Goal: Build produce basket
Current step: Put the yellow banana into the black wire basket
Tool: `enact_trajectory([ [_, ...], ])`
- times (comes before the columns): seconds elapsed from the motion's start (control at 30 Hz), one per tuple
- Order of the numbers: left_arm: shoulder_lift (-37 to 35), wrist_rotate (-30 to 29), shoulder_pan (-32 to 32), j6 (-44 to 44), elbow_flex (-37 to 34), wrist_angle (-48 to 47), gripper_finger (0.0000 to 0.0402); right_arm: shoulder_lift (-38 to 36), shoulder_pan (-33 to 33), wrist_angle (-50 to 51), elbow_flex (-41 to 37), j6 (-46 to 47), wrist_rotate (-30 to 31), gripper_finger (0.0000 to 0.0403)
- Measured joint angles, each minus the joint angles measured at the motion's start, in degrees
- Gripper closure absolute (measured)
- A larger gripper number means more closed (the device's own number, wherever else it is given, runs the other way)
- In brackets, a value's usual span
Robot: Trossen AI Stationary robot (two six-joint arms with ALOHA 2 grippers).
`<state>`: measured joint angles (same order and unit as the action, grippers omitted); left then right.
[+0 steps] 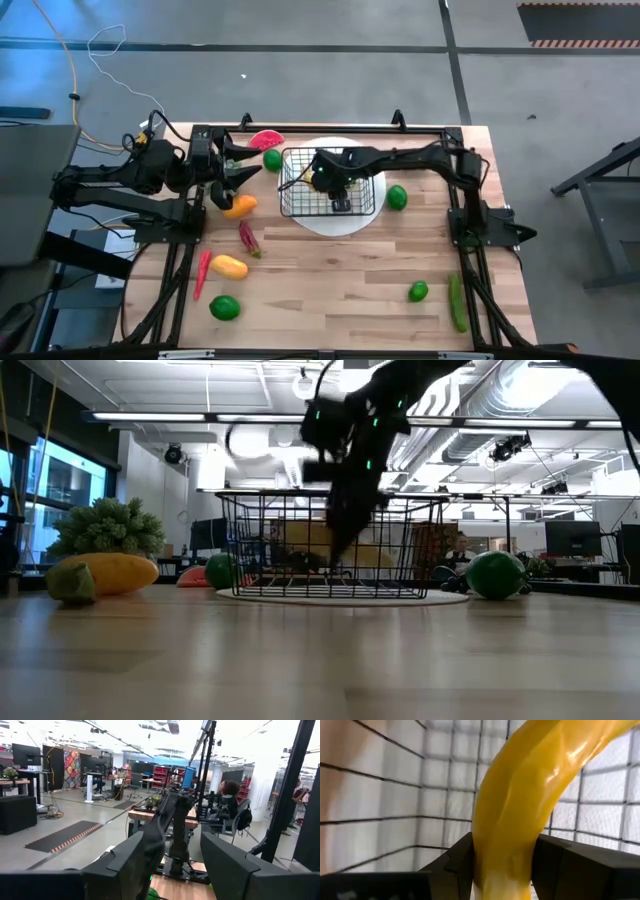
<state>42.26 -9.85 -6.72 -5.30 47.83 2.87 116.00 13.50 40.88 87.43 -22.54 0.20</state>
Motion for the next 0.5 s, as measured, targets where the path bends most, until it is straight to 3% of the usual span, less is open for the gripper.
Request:
enact_trajectory([
  [0.13, 0.00, -1.14, 0.02, 0.01, 0.00, 0.00, 0.0218, 0.32, 0.58, -1.27, 0.03, 1.52, 3.16, 0.0274],
  [0.5, 0.00, -1.29, 0.03, 0.02, 0.00, 0.01, 0.0218, 0.36, 2.47, -0.97, -0.05, 3.18, 1.27, 0.0274],
])
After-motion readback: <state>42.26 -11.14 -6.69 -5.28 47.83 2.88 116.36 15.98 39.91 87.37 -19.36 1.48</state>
